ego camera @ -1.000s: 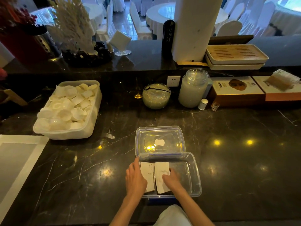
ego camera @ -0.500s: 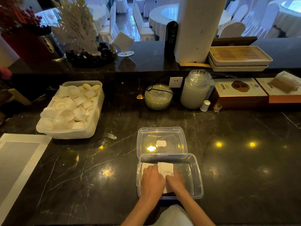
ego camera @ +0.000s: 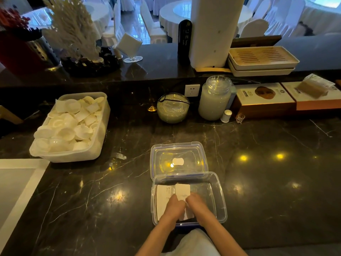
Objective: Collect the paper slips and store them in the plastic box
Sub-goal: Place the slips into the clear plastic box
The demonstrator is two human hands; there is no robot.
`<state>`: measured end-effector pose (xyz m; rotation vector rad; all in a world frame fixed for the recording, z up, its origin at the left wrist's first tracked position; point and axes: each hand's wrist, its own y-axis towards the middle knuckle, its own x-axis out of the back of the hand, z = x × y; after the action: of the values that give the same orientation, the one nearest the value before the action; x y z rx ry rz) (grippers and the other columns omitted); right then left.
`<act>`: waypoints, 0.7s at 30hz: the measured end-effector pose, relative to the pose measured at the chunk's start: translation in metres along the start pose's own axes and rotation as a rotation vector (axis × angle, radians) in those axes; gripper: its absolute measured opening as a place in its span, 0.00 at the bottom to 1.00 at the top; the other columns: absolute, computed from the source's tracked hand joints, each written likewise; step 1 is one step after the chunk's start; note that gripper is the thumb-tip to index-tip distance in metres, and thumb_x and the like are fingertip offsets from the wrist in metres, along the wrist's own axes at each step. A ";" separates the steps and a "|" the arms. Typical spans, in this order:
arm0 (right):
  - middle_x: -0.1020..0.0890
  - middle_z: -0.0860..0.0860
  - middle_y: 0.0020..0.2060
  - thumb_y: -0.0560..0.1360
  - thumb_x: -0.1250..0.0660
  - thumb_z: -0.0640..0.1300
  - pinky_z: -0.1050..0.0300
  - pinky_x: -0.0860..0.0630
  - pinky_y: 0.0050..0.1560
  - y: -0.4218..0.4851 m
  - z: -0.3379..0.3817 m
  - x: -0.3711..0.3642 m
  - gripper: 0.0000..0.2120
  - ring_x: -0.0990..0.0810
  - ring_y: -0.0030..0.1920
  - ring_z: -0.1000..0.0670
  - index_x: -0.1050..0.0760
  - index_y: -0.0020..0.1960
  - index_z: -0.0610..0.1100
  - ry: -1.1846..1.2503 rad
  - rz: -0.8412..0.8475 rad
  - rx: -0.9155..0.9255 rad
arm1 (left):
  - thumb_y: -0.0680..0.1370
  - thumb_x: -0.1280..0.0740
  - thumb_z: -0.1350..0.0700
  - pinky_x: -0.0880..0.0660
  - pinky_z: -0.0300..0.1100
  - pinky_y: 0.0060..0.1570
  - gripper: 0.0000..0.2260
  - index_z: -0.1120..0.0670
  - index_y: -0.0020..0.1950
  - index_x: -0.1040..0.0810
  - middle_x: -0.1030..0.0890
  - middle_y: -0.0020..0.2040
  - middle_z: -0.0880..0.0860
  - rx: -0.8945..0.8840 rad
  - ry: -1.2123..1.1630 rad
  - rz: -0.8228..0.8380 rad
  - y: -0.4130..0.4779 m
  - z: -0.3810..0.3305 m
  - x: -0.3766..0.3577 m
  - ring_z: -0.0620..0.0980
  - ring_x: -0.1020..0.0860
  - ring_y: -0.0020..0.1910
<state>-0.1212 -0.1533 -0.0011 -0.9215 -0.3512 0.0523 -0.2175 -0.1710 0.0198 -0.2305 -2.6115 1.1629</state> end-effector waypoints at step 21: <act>0.16 0.49 0.49 0.78 0.37 0.39 0.60 0.24 0.41 0.033 0.082 0.124 0.12 0.20 0.43 0.54 0.18 0.59 0.44 0.034 -0.333 0.337 | 0.79 0.40 0.62 0.20 0.50 0.53 0.10 0.55 0.56 0.21 0.17 0.53 0.57 -0.234 0.142 -0.423 0.047 -0.072 0.124 0.52 0.19 0.49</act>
<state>-0.0273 -0.0461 0.0518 -0.5222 -0.4450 -0.2051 -0.3112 -0.0574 0.0530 0.1819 -2.4981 0.6755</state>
